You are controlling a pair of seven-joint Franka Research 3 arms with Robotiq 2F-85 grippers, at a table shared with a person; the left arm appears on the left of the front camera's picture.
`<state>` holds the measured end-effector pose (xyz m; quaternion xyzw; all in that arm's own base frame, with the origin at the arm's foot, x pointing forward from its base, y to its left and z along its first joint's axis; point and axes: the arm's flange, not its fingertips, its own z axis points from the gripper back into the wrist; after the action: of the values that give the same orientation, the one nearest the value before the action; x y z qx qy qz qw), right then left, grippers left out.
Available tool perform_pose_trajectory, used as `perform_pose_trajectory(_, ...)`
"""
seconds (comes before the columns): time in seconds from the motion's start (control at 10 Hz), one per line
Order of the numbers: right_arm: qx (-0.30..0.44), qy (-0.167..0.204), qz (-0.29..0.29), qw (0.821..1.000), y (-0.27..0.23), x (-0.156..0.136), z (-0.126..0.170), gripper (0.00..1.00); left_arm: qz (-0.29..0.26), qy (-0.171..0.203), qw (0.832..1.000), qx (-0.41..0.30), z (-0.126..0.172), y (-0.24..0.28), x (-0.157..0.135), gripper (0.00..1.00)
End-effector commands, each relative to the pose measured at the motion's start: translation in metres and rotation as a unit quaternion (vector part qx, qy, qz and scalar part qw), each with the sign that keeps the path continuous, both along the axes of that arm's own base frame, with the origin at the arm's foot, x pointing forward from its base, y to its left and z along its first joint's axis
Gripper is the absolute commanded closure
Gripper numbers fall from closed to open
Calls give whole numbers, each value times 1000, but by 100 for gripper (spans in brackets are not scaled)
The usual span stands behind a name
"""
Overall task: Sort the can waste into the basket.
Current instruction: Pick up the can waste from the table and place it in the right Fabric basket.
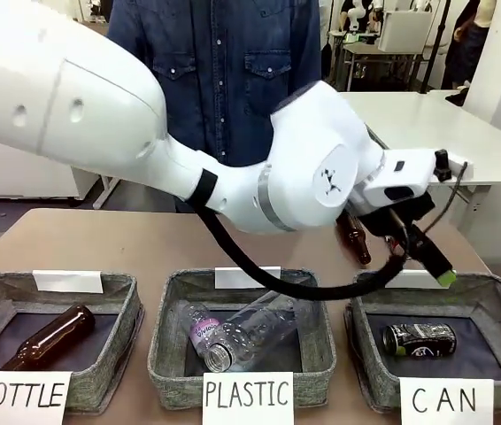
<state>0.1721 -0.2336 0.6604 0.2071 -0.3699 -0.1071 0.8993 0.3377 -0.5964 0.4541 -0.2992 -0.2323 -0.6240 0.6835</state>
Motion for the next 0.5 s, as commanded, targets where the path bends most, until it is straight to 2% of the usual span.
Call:
perform_pose_trajectory(0.0, 7, -5, -9, 1000, 3, 2, 0, 0, 8, 9, 1000, 19, 42, 50, -14, 0)
perform_pose_trajectory(0.1, 7, -5, -9, 1000, 3, 2, 0, 0, 30, -19, 999, 29, 69, 105, -26, 0)
perform_pose_trajectory(0.2, 7, -5, -9, 1000, 3, 2, 0, 0, 110, -52, 992, 18, 97, 170, -30, 0)
perform_pose_trajectory(0.3, 7, -5, -9, 1000, 3, 2, 0, 0, 204, -71, 976, 30, 118, 239, -25, 0)
perform_pose_trajectory(0.4, 7, -5, -9, 1000, 3, 2, 0, 0, 276, -51, 959, 50, 130, 302, -16, 0)
